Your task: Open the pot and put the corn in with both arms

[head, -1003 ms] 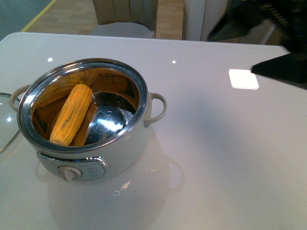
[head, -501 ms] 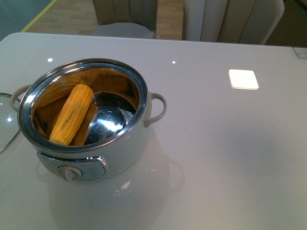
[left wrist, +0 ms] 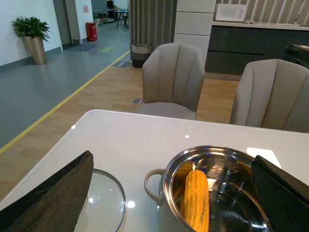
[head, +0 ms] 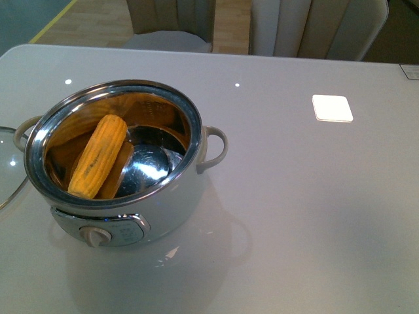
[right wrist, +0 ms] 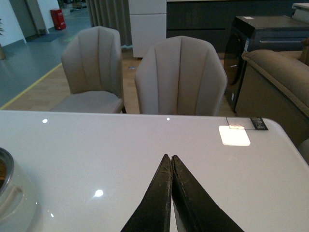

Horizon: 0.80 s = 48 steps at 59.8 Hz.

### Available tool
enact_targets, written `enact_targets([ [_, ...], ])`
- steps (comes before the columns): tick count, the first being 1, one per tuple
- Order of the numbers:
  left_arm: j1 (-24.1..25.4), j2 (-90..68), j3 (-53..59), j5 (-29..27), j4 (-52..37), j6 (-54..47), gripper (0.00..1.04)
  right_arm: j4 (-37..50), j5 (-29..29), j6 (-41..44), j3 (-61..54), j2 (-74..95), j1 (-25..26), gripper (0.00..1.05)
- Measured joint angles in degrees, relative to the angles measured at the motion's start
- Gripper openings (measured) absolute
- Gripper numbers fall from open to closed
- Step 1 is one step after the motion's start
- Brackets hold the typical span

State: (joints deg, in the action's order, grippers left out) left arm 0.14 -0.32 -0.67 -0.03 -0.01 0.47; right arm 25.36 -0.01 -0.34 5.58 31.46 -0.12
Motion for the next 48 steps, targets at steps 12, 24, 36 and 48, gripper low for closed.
enact_targets([
  [12,0.0,0.0,0.0,0.0,0.0,0.0,0.98,-3.0,0.0,0.0,-2.0,-5.2,0.0,0.02],
  [24,0.0,0.0,0.0,0.0,0.0,0.0,0.98,-6.1,0.0,0.0,-3.3,-9.6,0.0,0.02],
  [36,0.0,0.0,0.0,0.0,0.0,0.0,0.98,-7.2,0.0,0.0,-4.3,-13.4,0.0,0.02],
  [48,0.0,0.0,0.0,0.0,0.0,0.0,0.98,-11.1,0.0,0.0,-4.3,-17.2,0.0,0.02],
])
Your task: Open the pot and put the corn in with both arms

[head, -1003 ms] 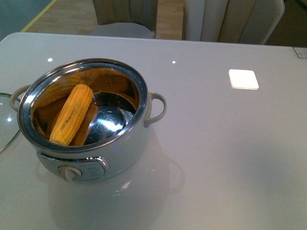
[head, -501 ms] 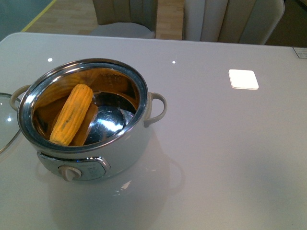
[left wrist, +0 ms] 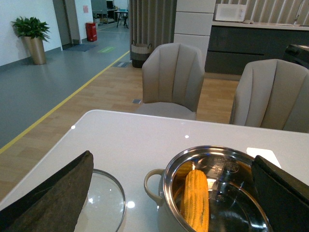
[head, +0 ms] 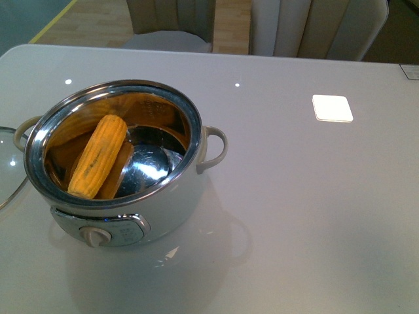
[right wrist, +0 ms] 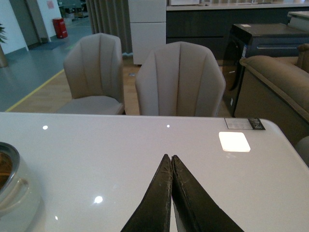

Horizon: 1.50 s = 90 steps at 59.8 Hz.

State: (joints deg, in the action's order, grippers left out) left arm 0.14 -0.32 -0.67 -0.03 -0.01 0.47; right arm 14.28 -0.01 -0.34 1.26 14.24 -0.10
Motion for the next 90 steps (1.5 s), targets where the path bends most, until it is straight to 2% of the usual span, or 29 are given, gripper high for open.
enact_targets([
  [17,0.0,0.0,0.0,0.0,0.0,0.0,0.98,-4.7,0.0,0.0,0.0,-4.7,0.0,0.02],
  [22,0.0,0.0,0.0,0.0,0.0,0.0,0.98,-13.3,-0.1,0.0,0.0,-11.5,0.0,0.02],
  [36,0.0,0.0,0.0,0.0,0.0,0.0,0.98,-14.1,0.0,0.1,0.0,-13.8,0.0,0.03],
  [55,0.0,0.0,0.0,0.0,0.0,0.0,0.98,-14.2,0.0,0.1,0.0,-13.9,0.0,0.58],
  [65,0.0,0.0,0.0,0.0,0.0,0.0,0.98,-14.2,0.0,0.1,0.0,-13.9,0.0,0.96],
  [90,0.0,0.0,0.0,0.0,0.0,0.0,0.98,-14.2,0.0,0.1,0.0,-13.9,0.0,0.96],
])
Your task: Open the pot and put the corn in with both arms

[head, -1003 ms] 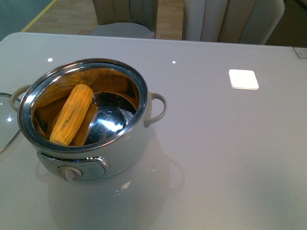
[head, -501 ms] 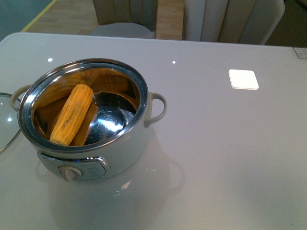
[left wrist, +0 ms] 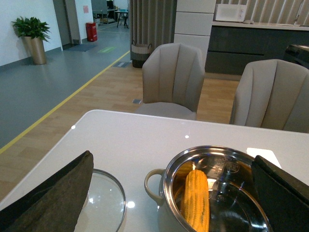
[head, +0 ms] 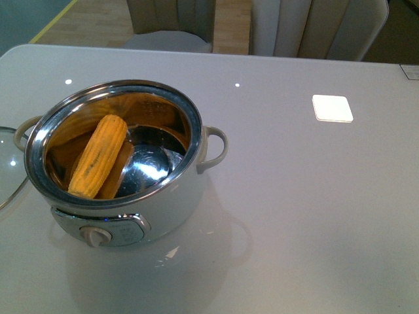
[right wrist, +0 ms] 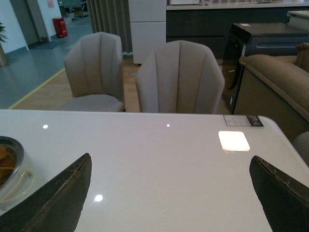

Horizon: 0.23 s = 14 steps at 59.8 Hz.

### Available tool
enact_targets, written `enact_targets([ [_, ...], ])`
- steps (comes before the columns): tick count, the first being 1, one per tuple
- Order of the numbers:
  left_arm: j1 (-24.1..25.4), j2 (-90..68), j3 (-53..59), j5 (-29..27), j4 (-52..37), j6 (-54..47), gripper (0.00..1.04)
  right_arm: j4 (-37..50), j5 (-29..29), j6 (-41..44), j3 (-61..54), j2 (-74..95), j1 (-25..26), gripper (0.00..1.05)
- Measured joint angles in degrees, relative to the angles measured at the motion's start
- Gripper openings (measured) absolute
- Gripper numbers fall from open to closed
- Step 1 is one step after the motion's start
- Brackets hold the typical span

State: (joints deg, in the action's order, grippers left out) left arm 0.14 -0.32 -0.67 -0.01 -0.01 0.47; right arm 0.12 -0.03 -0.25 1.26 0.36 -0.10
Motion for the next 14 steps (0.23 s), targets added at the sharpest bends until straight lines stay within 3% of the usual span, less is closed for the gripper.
enact_targets([
  [14,0.0,0.0,0.0,0.0,0.0,0.0,0.98,0.0,0.0,0.0,0.0,0.0,0.0,0.96],
])
